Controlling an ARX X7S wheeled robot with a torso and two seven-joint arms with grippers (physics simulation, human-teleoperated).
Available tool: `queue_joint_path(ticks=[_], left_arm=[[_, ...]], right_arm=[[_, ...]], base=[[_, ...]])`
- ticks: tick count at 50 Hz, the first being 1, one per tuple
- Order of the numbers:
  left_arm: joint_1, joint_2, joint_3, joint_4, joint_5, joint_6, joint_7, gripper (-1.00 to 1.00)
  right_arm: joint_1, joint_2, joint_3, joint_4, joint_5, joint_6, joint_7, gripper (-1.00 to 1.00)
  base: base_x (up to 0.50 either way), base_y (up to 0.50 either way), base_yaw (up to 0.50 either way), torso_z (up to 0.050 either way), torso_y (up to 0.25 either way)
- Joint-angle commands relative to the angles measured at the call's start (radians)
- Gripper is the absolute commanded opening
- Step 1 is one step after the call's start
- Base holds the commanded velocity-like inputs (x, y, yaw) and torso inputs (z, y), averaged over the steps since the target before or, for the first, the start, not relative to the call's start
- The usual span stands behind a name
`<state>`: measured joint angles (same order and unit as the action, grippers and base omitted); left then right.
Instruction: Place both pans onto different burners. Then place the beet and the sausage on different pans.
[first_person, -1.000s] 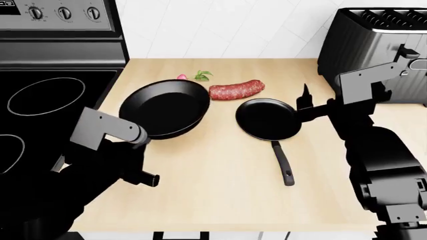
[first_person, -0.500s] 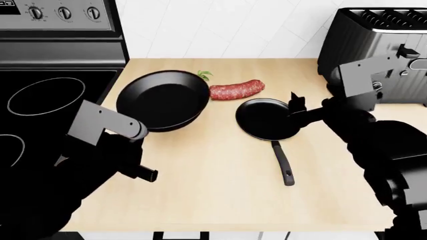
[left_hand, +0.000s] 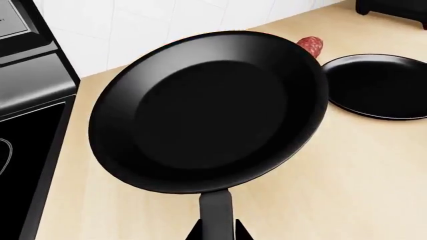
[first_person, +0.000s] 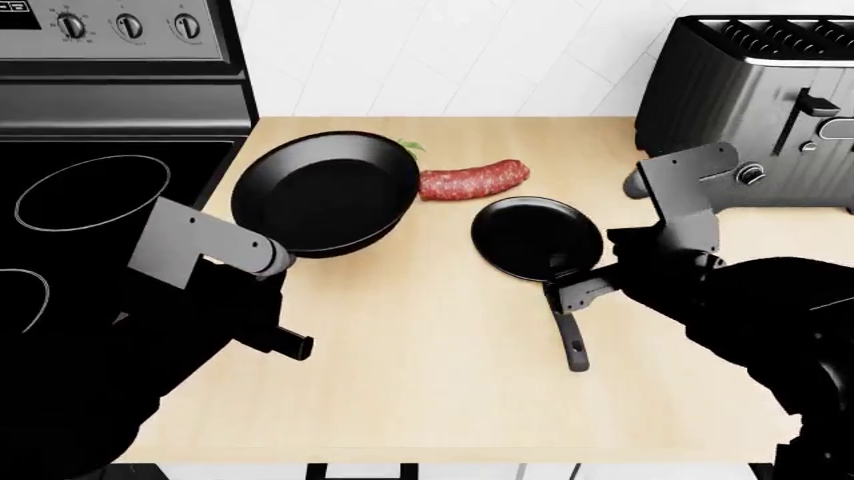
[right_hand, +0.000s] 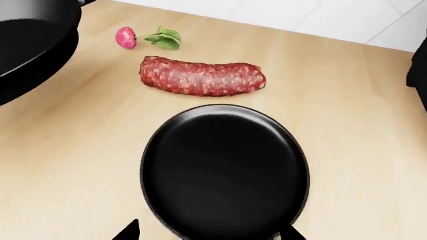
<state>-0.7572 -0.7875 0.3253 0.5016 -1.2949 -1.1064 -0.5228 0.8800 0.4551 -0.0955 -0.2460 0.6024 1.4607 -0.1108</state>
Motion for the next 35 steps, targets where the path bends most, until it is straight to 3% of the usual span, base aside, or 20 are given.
queue_joint_path(ticks=[1,9,14,35], left_arm=[[-0.016,-0.001,-0.03,0.009,0.052,0.017,-0.006,-1.0],[-0.021,0.006,-0.021,0.012,0.053,0.019,-0.002,-1.0],[-0.019,0.006,-0.02,0.014,0.053,0.023,0.001,-1.0],[0.001,-0.004,-0.021,0.02,0.057,0.041,0.003,-1.0]], right_arm=[[-0.011,-0.001,0.024,-0.043,0.074,0.101,0.025,1.0],[-0.028,0.049,0.048,-0.042,0.353,0.106,0.239,1.0],[-0.033,0.072,0.045,-0.034,0.426,0.096,0.3,1.0],[-0.004,0.066,-0.03,0.142,0.361,-0.055,0.281,1.0]], base=[[0.0,0.0,0.0,0.0,0.0],[0.0,0.0,0.0,0.0,0.001],[0.0,0.0,0.0,0.002,0.002],[0.0,0.0,0.0,0.0,0.002]])
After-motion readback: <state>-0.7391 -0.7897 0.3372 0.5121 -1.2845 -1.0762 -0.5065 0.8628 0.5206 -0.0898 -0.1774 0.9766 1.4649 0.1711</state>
